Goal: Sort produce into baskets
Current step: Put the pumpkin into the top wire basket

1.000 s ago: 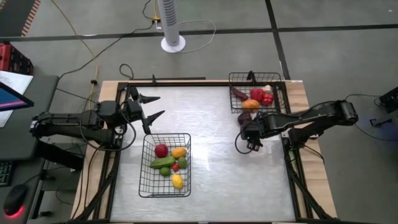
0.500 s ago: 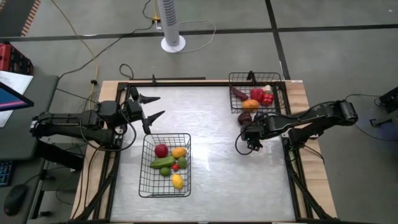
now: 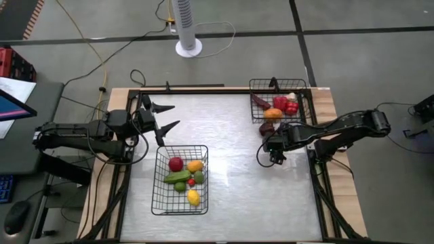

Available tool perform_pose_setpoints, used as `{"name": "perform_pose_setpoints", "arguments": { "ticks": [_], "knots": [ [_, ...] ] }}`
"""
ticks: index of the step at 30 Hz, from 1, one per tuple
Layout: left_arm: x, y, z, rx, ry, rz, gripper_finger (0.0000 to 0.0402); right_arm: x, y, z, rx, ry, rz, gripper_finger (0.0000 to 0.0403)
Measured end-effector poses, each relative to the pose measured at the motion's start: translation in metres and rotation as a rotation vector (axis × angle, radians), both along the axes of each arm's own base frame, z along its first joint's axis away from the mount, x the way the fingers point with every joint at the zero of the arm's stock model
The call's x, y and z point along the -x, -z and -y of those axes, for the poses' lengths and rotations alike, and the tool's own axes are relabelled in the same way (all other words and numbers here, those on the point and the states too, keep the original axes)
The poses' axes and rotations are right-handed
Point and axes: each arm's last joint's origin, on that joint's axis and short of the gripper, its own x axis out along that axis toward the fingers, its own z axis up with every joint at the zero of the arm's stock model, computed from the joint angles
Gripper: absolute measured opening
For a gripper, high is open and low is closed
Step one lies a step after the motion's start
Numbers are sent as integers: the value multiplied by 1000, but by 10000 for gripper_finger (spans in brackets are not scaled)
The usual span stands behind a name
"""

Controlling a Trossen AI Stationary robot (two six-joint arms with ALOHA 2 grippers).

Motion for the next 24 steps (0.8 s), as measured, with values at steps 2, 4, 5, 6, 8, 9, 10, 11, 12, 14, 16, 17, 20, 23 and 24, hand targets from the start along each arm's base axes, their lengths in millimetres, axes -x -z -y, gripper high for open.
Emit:
{"name": "perform_pose_setpoints", "arguments": {
  "ticks": [2,4,5,6,8,9,10,11,12,14,16,17,20,23,24],
  "knots": [
    [0,0,0,0,0,0,258,0,0,1,1,15,5,360],
    [0,0,0,0,0,0,258,0,0,1,1,18,5,355],
    [0,0,0,0,0,0,258,0,0,1,1,17,4,351],
    [0,0,0,0,0,0,258,0,0,1,1,17,4,346],
    [0,0,0,0,0,1,258,0,0,1,1,17,4,332],
    [0,0,0,0,0,0,258,0,0,1,1,17,4,323],
    [0,0,0,0,0,1,258,0,0,1,2,18,3,314],
    [0,0,0,0,0,0,258,0,0,1,2,18,3,304],
    [0,0,0,0,0,1,258,0,0,1,4,18,3,294],
    [0,0,0,0,0,1,258,0,0,2,12,28,7,274],
    [0,0,0,0,0,0,258,0,0,3,20,47,13,254],
    [0,0,0,0,0,0,258,0,0,4,24,54,15,245],
    [0,0,0,0,0,1,258,0,0,5,36,59,18,223],
    [0,0,0,0,0,1,258,-2,-2,5,40,60,29,212],
    [0,0,0,0,0,1,258,-2,-3,5,39,60,31,211]
  ]
}}
